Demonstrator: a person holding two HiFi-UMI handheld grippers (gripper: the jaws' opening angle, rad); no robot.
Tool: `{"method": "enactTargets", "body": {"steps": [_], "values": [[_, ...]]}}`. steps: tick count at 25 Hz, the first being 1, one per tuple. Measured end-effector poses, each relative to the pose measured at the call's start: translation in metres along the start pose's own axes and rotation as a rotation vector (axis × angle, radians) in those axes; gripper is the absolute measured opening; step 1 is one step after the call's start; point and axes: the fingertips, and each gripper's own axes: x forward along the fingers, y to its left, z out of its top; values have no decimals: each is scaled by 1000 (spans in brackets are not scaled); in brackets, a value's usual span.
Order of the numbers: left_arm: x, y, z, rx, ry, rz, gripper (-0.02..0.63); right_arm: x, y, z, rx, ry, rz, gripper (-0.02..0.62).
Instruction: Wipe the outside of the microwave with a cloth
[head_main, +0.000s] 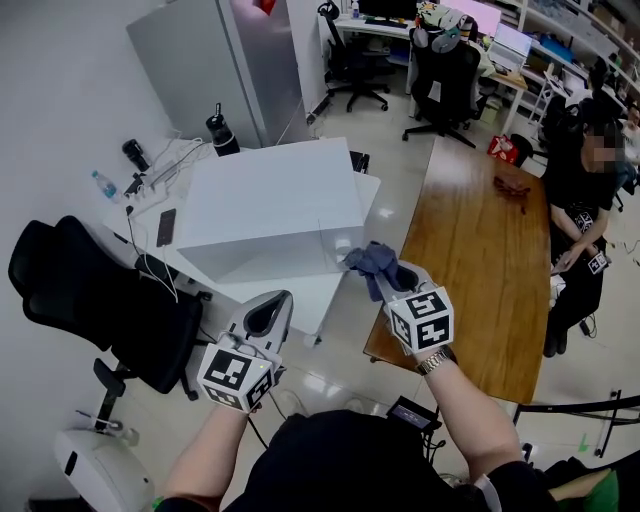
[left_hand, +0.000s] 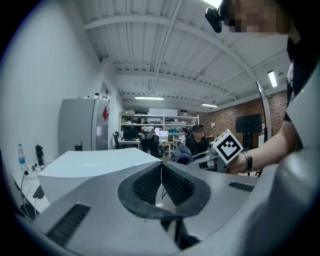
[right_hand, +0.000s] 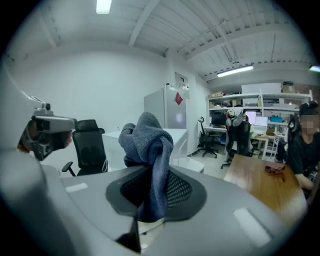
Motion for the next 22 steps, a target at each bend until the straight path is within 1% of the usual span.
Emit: {"method": "enactTargets", "body": {"steps": [4,5,9,11,14,16,18,21,22], "values": [[5,-21,6,-9,-18,-94,32,-30,42,33,-68,-105,175,64],[5,-26,8,-15,-26,-122,56,-38,53,40,-88,-129,224,64],[0,-48,14,-22,-63,-252,219,-64,102,59,-173,-198,450,64],[-5,-60,17,-12,-76,-319,254,-76,124,61,-206,-212,565,65],[-12,-78,19,-15,-81,-424,252,-84,146,61,-236,-207,690,66],[-16,-84,20,-28,-83,-461,196,-85,155,60,-249,-198,736,64],[-19,-84,20,-35,-84,-464,162,-84,159,60,-256,-187,757,66],[-21,-77,16,-23,-64,-426,99,-79,162,59,-284,-167,761,67],[-22,-74,15,-16,-59,-409,91,-76,163,59,-294,-164,757,69]]}}
